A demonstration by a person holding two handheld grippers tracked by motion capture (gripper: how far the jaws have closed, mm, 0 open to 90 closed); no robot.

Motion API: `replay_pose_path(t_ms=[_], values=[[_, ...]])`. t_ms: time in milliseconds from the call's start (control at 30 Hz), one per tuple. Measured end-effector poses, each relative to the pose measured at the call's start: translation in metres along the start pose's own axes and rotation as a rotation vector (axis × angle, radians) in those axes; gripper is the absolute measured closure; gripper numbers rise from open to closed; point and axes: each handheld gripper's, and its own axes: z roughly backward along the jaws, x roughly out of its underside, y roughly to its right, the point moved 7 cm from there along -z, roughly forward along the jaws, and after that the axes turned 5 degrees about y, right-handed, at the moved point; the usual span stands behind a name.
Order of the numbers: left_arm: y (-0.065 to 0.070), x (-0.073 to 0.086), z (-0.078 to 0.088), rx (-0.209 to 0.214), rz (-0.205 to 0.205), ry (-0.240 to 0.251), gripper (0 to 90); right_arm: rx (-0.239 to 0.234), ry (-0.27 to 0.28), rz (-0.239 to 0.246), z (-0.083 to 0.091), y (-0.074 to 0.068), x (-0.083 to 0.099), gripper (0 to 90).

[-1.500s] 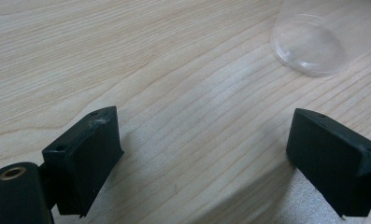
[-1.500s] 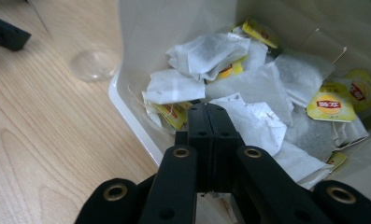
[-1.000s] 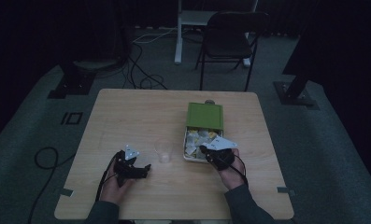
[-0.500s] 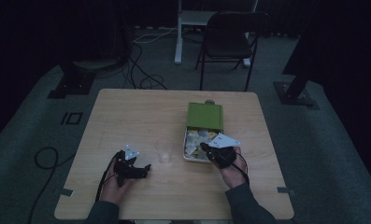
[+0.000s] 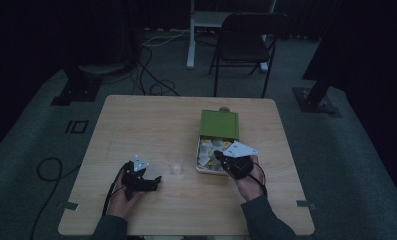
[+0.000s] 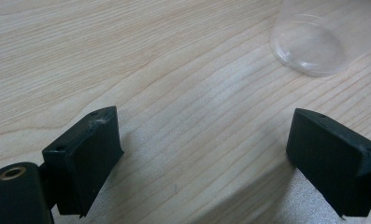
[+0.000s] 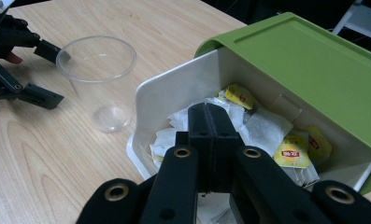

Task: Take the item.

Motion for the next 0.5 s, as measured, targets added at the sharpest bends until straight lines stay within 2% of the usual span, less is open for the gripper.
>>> replay_pose_path(t_ms=[500], values=[[0.000,0.000,0.000,0.000,0.001,0.000,10.9,-0.015,0.015,0.027,0.003,-0.007,-0.014,90.0]])
